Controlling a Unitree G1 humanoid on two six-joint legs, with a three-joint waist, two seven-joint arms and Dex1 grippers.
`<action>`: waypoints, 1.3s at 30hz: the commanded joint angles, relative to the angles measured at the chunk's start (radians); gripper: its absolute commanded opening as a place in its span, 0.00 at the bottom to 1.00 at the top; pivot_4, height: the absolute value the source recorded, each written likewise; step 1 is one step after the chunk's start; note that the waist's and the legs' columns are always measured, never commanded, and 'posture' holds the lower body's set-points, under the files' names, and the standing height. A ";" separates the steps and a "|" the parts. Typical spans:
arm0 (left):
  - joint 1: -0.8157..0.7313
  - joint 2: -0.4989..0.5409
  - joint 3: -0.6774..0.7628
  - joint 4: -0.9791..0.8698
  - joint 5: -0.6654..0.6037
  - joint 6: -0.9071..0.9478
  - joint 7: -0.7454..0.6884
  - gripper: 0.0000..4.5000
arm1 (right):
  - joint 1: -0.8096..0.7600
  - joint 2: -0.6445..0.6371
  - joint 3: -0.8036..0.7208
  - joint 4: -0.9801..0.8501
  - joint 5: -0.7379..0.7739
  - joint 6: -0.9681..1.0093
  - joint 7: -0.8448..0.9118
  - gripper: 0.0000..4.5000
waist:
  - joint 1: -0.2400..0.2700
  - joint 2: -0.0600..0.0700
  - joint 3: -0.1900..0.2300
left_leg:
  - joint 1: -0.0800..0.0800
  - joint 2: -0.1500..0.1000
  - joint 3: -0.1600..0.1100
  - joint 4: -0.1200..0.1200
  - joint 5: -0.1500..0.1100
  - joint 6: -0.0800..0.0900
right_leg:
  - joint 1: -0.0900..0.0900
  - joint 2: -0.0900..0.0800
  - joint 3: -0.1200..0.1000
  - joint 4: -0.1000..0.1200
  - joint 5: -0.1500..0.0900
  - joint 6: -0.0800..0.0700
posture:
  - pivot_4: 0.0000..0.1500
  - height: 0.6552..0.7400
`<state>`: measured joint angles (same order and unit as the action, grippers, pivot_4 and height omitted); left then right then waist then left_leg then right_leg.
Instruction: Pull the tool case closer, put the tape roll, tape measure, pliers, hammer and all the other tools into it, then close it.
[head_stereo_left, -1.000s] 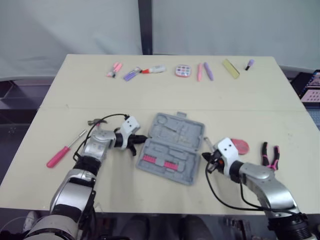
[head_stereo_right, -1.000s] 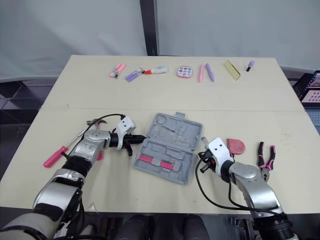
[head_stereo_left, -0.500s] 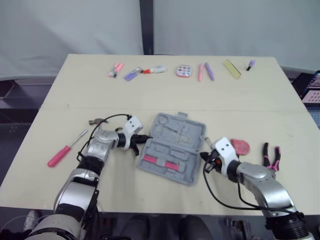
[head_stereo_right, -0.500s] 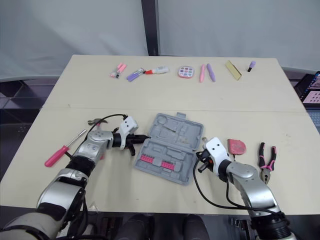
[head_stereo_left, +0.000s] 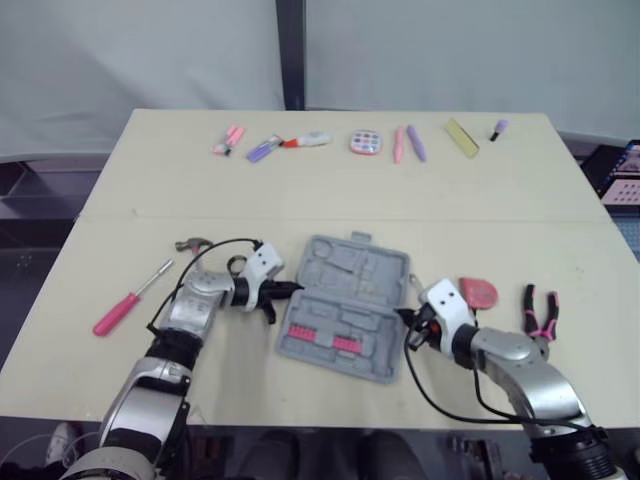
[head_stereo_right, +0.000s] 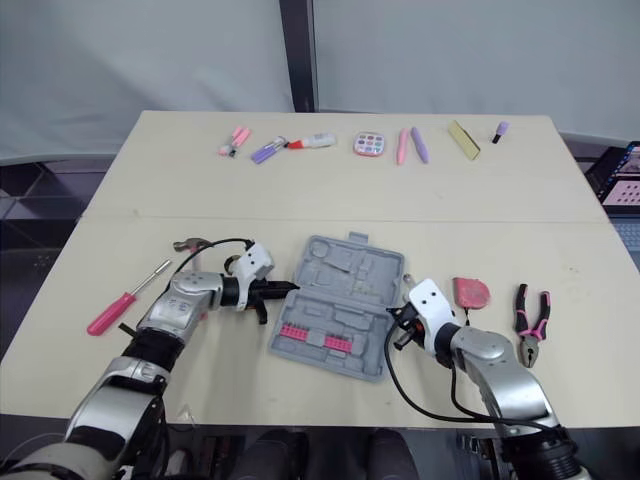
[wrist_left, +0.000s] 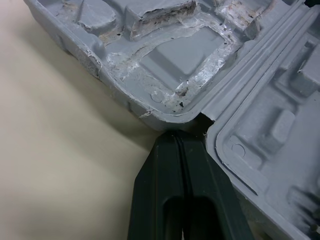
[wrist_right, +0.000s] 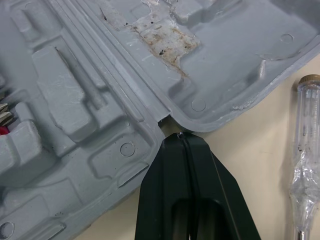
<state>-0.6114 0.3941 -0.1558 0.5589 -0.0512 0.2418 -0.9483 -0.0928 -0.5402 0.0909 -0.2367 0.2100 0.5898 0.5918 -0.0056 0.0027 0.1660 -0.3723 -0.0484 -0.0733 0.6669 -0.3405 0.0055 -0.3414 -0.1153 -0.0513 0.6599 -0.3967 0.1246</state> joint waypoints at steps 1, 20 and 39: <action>0.049 0.024 -0.003 -0.082 -0.011 0.056 -0.016 0.00 | 0.019 -0.013 0.004 -0.049 0.016 -0.001 0.034 0.01 | 0.000 0.000 0.000 | 0.000 0.000 0.000 0.000 0.000 0.000 | 0.000 0.000 0.000 0.000 0.000 0.000 | 1.00 1.00; 0.320 0.118 0.009 -0.572 -0.103 0.345 0.014 0.00 | 0.094 -0.097 0.014 -0.153 0.068 0.011 0.152 0.01 | 0.003 0.000 0.000 | 0.000 0.001 0.000 0.000 0.000 0.000 | 0.002 0.000 0.003 -0.002 0.000 0.000 | 1.00 1.00; 0.442 0.139 0.023 -0.732 -0.161 0.448 0.080 0.00 | 0.117 -0.135 0.021 -0.185 0.072 0.013 0.210 0.01 | 0.004 0.000 0.000 | 0.000 0.001 0.000 -0.001 0.000 0.000 | 0.002 0.000 0.004 -0.005 0.000 0.000 | 1.00 1.00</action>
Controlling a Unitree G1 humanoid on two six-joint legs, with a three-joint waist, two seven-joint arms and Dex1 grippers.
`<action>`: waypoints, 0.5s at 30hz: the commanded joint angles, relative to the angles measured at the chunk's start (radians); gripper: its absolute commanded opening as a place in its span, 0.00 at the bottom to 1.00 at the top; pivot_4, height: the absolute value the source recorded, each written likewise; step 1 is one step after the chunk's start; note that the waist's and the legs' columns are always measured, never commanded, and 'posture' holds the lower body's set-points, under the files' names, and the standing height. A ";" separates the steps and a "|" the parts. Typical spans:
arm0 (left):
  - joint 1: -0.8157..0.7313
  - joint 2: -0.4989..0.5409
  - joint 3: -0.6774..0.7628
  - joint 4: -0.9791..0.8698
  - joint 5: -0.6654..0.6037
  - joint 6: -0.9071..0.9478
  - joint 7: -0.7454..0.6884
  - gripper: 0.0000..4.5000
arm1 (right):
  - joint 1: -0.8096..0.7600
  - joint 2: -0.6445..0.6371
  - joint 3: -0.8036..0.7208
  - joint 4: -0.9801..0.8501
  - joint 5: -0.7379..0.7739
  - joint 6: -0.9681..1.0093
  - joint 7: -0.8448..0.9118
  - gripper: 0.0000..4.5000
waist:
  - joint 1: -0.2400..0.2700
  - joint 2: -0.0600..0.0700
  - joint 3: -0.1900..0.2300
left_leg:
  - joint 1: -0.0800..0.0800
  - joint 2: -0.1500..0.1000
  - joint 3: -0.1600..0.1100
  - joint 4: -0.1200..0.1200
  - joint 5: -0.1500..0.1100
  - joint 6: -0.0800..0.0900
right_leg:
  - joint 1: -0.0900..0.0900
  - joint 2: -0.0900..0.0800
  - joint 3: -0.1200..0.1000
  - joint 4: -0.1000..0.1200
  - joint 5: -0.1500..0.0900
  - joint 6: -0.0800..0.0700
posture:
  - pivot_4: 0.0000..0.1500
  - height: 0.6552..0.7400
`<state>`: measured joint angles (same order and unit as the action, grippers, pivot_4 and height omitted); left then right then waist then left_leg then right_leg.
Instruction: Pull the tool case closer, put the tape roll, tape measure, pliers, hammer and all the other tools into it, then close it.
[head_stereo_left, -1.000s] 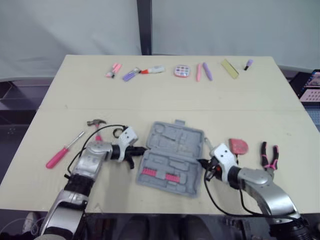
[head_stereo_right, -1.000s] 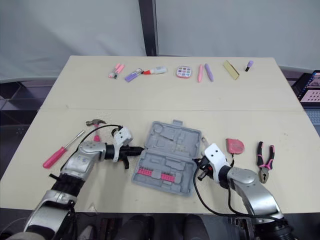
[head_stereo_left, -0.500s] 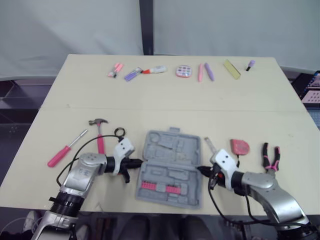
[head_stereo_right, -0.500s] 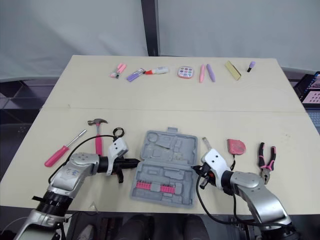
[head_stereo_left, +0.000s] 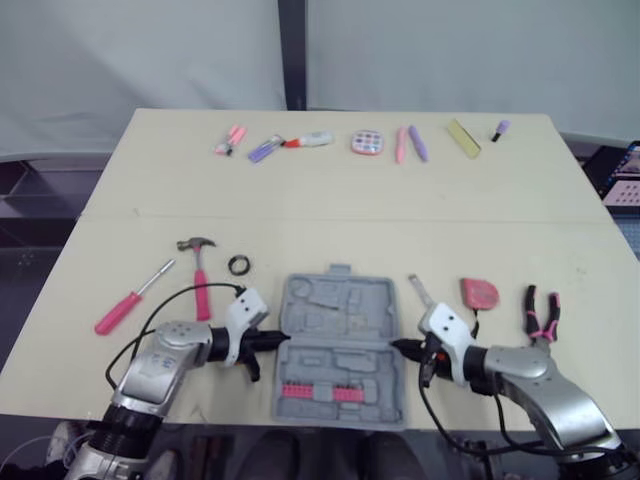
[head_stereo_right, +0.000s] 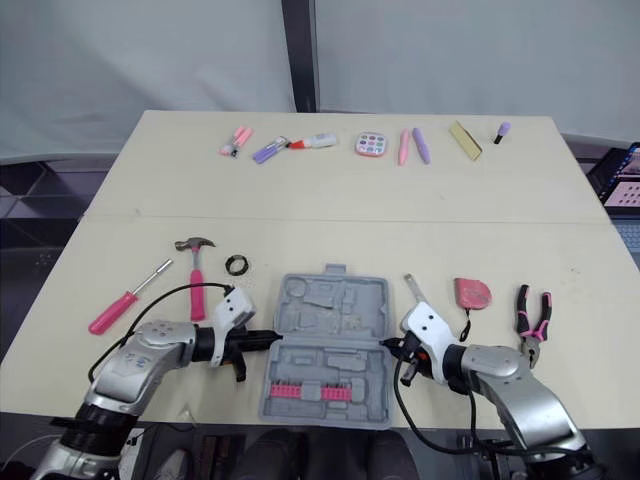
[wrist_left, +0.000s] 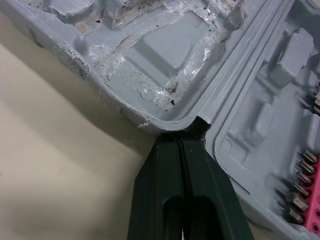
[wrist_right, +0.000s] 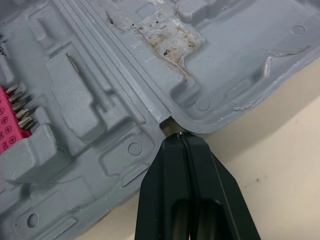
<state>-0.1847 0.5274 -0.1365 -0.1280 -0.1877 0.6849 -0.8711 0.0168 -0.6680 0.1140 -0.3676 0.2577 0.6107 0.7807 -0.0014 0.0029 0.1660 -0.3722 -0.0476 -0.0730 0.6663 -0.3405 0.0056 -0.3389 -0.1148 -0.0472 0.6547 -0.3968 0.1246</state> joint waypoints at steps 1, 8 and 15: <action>0.026 0.007 0.003 -0.056 -0.030 0.011 0.006 0.00 | 0.012 -0.009 -0.003 -0.059 0.026 -0.007 0.021 0.01 | 0.000 0.000 0.000 | 0.000 0.000 0.000 0.000 0.000 0.000 | 0.000 0.000 0.000 0.000 0.000 0.000 | 1.00 1.00; 0.097 0.024 0.005 -0.119 -0.054 0.035 0.020 0.00 | 0.044 -0.015 -0.003 -0.089 0.032 0.004 0.017 0.01 | 0.000 0.000 0.000 | 0.000 0.000 0.000 0.000 0.000 0.000 | 0.000 0.000 0.001 -0.001 0.000 0.000 | 1.00 1.00; 0.125 0.033 0.001 -0.150 -0.074 0.048 0.039 0.00 | 0.053 -0.019 -0.006 -0.103 0.038 0.017 0.015 0.01 | 0.001 0.000 0.000 | 0.000 0.000 0.000 -0.001 0.000 0.000 | 0.001 0.000 0.001 -0.002 0.000 0.000 | 1.00 1.00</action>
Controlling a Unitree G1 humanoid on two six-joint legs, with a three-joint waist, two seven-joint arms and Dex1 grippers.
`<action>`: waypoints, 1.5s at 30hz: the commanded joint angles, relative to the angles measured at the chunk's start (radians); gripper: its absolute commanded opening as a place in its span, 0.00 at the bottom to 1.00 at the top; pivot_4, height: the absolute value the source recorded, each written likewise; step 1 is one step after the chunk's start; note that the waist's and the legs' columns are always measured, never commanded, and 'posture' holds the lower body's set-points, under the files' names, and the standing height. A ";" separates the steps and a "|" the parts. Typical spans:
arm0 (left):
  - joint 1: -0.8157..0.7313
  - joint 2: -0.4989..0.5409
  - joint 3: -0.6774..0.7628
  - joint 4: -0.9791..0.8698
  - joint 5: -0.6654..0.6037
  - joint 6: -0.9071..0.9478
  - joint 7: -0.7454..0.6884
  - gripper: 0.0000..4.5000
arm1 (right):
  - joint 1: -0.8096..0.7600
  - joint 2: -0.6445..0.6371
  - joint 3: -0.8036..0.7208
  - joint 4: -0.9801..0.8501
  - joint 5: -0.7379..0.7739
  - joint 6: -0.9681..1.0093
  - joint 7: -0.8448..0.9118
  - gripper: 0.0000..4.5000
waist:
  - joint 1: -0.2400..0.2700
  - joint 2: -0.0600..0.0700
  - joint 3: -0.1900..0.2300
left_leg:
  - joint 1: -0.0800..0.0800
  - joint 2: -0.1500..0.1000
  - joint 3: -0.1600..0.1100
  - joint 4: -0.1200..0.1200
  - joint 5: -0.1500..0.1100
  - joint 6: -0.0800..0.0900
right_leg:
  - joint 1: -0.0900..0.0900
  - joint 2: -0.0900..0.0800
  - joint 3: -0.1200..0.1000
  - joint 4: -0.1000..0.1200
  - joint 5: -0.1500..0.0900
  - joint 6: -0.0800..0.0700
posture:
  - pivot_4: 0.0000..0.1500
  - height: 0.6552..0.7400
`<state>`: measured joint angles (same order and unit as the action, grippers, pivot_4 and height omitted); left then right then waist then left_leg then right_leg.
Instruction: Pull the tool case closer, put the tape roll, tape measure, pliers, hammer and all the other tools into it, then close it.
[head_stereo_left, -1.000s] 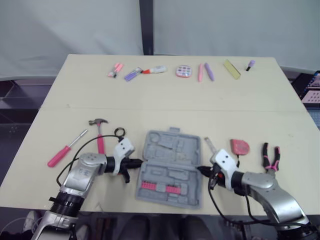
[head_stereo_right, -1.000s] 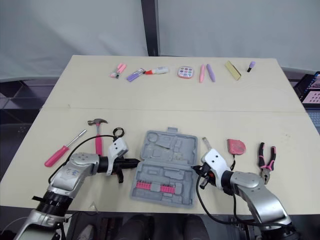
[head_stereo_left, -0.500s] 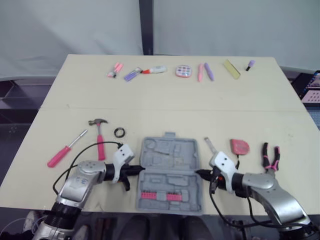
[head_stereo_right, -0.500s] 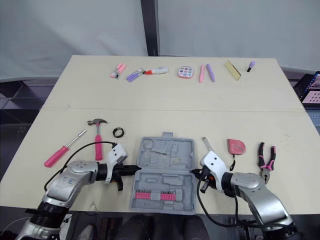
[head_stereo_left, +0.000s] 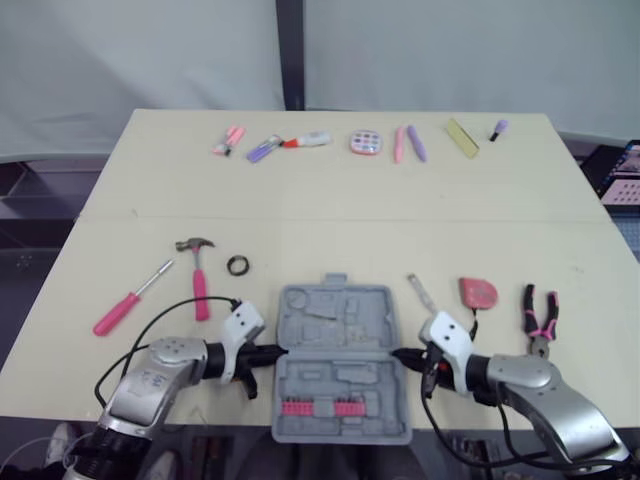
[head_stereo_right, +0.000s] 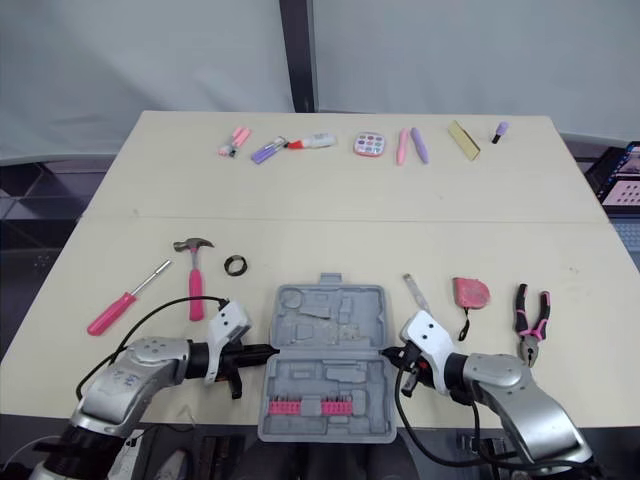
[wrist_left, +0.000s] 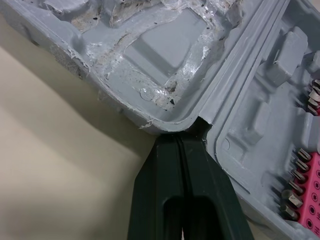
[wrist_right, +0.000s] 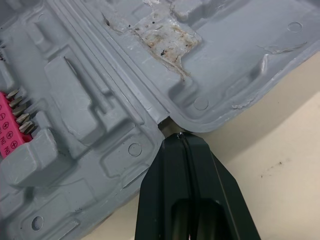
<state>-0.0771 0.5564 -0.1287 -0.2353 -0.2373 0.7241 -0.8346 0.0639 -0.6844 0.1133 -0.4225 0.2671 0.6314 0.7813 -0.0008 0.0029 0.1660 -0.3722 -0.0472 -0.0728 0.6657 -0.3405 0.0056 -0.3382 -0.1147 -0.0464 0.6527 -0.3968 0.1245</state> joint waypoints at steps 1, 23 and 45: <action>0.020 0.004 -0.007 -0.045 -0.026 0.010 0.004 0.00 | 0.006 -0.004 -0.006 -0.049 0.029 -0.002 0.014 0.01 | 0.000 0.000 0.000 | 0.000 0.000 0.000 0.000 0.000 0.000 | 0.000 0.000 0.000 0.000 0.000 0.000 | 1.00 1.00; 0.060 0.023 -0.008 -0.075 -0.050 0.016 0.025 0.00 | 0.036 -0.019 -0.008 -0.075 0.048 0.016 0.011 0.01 | 0.000 0.000 0.000 | 0.000 0.000 0.000 0.000 0.000 0.000 | 0.000 0.000 0.000 -0.001 0.000 0.000 | 1.00 1.00; 0.080 0.026 -0.007 -0.100 -0.060 0.030 0.035 0.00 | 0.030 -0.016 -0.001 -0.069 0.055 0.024 0.013 0.01 | 0.000 0.000 0.000 | 0.000 0.000 0.000 0.000 0.000 0.000 | 0.001 0.000 0.000 -0.002 0.000 0.000 | 1.00 1.00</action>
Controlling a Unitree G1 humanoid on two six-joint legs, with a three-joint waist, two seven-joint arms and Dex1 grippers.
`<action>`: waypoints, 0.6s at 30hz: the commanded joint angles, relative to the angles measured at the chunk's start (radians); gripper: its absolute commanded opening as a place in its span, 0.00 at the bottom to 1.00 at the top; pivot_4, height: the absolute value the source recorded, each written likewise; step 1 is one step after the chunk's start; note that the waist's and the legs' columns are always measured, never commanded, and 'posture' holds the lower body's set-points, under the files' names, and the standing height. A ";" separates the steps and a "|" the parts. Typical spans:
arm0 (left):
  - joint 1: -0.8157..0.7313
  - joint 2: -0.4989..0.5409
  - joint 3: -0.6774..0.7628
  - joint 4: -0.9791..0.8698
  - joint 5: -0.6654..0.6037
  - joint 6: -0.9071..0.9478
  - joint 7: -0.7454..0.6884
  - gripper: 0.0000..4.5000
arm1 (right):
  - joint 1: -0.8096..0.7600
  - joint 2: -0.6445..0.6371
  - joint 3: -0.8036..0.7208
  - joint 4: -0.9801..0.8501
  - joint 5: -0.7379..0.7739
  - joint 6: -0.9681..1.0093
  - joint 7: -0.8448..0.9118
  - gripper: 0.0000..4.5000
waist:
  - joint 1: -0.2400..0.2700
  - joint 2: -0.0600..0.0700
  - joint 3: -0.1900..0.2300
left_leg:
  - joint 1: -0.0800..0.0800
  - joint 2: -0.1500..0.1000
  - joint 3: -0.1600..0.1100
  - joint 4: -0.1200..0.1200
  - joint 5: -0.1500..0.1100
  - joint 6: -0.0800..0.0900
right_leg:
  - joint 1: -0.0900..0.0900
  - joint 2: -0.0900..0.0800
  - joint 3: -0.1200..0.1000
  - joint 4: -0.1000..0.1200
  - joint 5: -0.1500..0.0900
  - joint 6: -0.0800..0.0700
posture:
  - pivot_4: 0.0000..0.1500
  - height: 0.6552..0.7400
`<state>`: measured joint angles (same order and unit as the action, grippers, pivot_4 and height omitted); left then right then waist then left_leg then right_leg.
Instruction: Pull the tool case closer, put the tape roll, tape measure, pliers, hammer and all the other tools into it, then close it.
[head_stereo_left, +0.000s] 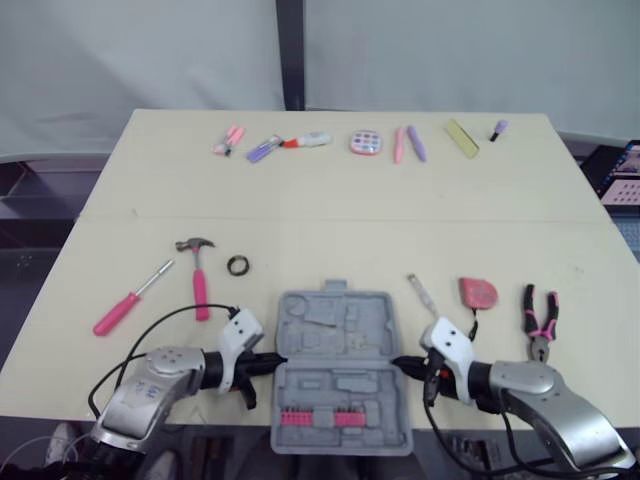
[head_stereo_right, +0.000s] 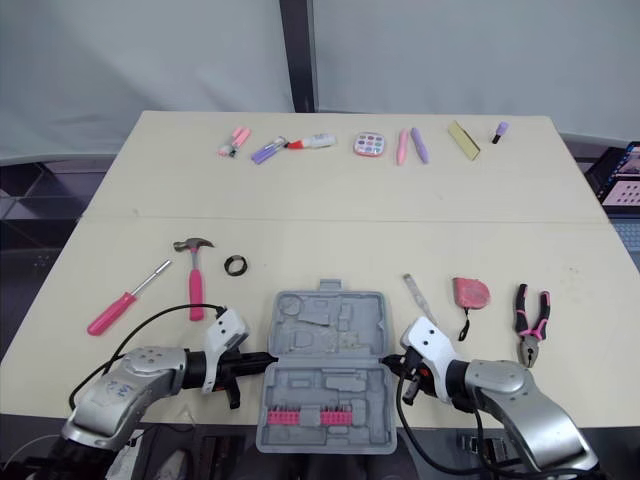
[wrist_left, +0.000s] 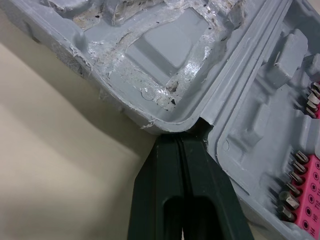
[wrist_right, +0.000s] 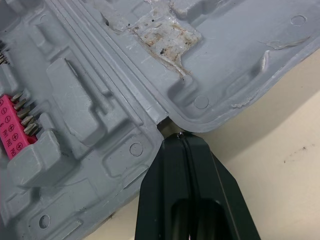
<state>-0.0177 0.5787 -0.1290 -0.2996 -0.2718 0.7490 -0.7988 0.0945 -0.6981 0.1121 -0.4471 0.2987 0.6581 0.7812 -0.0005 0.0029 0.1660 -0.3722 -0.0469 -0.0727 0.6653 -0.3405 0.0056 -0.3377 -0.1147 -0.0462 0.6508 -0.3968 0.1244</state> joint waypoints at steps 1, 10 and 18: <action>0.022 0.003 -0.007 -0.037 -0.025 0.006 0.000 0.00 | 0.000 -0.002 0.001 -0.044 0.023 -0.002 0.013 0.01 | 0.000 0.000 0.000 | 0.000 0.000 0.000 0.000 0.000 0.000 | 0.000 0.000 0.000 0.000 0.000 0.000 | 1.00 1.00; 0.018 0.010 0.004 -0.023 -0.020 -0.001 0.000 0.00 | 0.008 -0.010 -0.007 -0.047 0.025 0.002 0.016 0.01 | 0.000 0.000 0.000 | 0.000 0.000 0.000 0.000 0.000 0.000 | 0.002 0.000 0.000 -0.005 0.000 0.000 | 1.00 1.00; 0.012 0.058 0.040 0.013 -0.020 -0.029 -0.017 0.00 | 0.034 -0.056 -0.058 -0.016 0.022 -0.024 0.025 0.01 | 0.000 0.000 0.000 | 0.000 0.001 0.000 0.000 0.000 0.000 | 0.002 0.000 0.000 -0.005 0.000 0.000 | 1.00 1.00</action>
<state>-0.0108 0.6159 -0.1193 -0.2970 -0.2787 0.7348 -0.8069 0.1201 -0.7402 0.0956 -0.4470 0.3019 0.6544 0.7830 0.0000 0.0029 0.1660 -0.3722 -0.0463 -0.0725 0.6651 -0.3405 0.0056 -0.3352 -0.1143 -0.0465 0.6453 -0.3969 0.1244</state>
